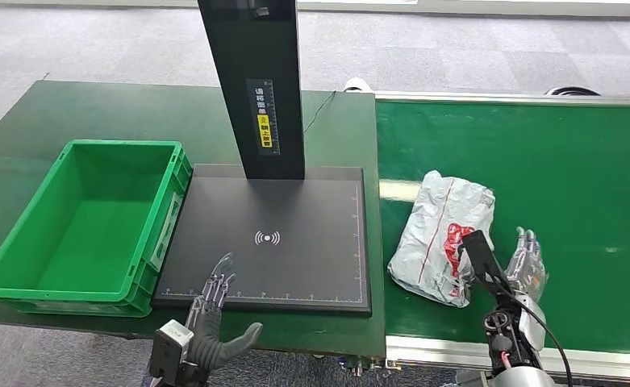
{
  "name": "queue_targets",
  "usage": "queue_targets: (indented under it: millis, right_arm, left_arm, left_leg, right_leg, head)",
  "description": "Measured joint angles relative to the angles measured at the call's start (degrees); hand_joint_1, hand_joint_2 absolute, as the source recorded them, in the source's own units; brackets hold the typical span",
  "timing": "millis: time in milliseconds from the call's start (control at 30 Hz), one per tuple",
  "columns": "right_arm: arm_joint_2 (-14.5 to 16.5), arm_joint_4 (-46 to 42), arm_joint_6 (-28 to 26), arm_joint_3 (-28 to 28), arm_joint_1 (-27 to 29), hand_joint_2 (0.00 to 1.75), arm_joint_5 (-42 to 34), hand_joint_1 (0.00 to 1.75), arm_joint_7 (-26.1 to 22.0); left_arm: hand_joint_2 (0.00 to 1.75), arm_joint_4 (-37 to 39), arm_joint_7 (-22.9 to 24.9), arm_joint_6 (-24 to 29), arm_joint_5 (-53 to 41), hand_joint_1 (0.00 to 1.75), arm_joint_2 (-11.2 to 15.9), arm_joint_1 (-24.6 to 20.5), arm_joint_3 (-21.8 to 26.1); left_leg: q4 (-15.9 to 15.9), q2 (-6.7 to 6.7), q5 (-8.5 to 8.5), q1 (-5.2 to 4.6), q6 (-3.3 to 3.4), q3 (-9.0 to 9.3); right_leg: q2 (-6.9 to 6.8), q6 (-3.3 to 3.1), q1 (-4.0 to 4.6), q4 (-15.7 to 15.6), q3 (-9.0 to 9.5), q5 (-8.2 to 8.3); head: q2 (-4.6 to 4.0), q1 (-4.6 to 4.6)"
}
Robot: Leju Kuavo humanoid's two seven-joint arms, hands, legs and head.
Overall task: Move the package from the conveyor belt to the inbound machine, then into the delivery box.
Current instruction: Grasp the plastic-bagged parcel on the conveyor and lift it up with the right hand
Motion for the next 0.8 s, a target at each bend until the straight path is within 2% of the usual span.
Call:
queue_targets:
  millis: [67,133,800]
  right_arm:
    - [0.8,-1.6,-2.9,-0.1,0.0,1.75,-0.7,0.00,-1.5]
    - [1.4,-2.8,-3.6,-0.1,0.0,1.75,-1.2,0.00,-2.5]
    - [2.6,-3.4,-1.8,0.1,-0.4,1.75,-3.0,0.00,-4.0]
  left_arm:
    - [1.75,0.0,0.0,0.1,-0.2,0.00,0.0,0.1,0.0]
    - [1.75,0.0,0.0,0.2,-0.2,0.00,0.0,0.1,0.0]
    - [1.75,0.0,0.0,0.3,-0.3,0.00,0.0,0.3,0.0]
  left_leg:
    - [0.0,0.04,0.00,0.00,0.00,0.01]
    - [0.0,0.03,0.00,0.01,0.00,0.02]
    - [0.0,-0.03,0.00,0.01,0.00,0.00]
  right_leg:
    - [0.01,0.00,0.00,0.0,-0.01,0.00]
    - [0.01,0.00,0.01,0.0,-0.01,0.00]
    - [-0.01,0.00,0.01,0.0,0.00,0.00]
  head:
    - [0.00,-0.01]
    - [0.00,-0.02]
    - [0.00,-0.02]
